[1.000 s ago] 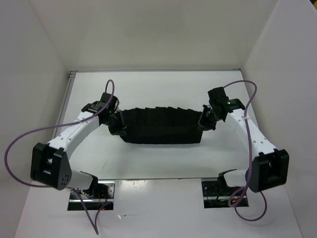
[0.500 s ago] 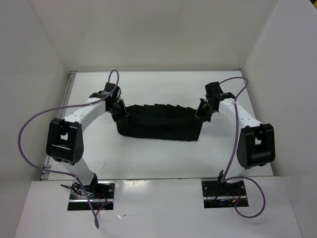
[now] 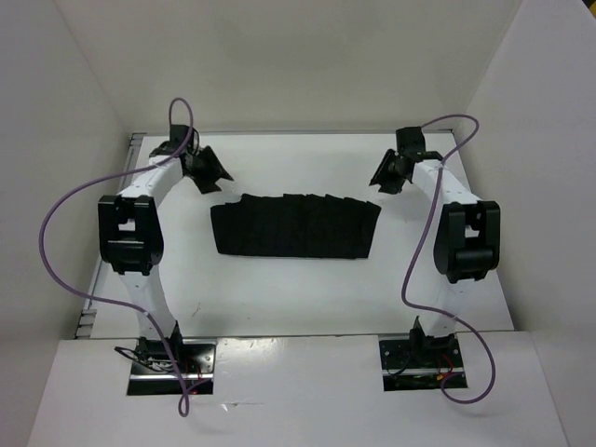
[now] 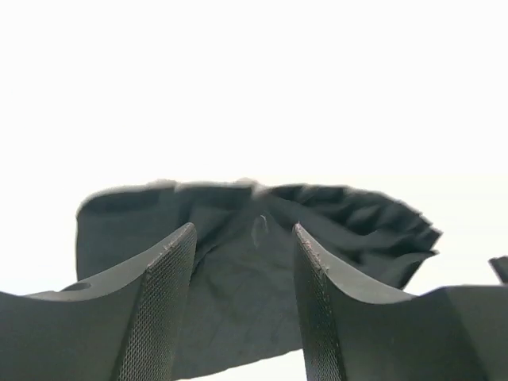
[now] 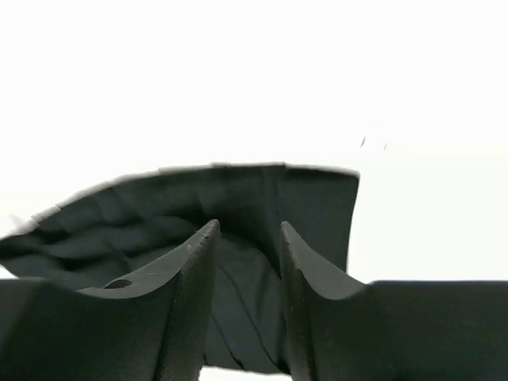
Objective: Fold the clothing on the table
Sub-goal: Fold the skirt
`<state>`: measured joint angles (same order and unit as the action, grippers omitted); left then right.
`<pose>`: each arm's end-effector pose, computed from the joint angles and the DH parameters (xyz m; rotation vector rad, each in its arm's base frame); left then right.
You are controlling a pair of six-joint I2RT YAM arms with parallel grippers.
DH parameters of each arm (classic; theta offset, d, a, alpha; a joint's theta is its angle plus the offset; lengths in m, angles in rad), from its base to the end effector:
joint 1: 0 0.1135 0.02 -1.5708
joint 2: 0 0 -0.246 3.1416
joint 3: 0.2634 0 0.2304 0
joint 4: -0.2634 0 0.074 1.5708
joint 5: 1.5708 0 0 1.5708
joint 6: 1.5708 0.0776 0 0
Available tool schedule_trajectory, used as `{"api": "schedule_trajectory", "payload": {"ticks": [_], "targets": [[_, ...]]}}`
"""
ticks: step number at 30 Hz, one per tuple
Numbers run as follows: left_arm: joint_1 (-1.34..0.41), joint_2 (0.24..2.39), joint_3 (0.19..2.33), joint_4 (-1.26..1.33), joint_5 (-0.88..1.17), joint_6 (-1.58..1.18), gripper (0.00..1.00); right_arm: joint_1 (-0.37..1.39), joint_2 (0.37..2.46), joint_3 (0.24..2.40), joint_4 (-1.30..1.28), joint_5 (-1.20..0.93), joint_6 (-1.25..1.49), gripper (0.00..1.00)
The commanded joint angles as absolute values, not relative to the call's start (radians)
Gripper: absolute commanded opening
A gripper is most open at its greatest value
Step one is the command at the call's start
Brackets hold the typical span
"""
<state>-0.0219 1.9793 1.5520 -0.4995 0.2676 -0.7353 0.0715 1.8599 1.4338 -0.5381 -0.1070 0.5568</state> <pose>0.4338 -0.0300 0.1826 -0.7883 2.4455 -0.6375 0.4020 0.0371 0.1878 0.5759 2.5060 0.3796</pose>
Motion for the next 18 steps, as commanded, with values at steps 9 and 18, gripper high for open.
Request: {"api": "schedule_trajectory", "payload": {"ticks": [9,18], "targets": [[-0.054,1.663,1.339,-0.419,0.320,-0.674,0.61,0.084,1.602,1.352,-0.660,-0.112,0.477,0.60],[-0.189,1.560,1.169,-0.388,0.327,-0.577,0.59,0.084,1.555,1.146,-0.640,-0.202,0.440,0.73]]}}
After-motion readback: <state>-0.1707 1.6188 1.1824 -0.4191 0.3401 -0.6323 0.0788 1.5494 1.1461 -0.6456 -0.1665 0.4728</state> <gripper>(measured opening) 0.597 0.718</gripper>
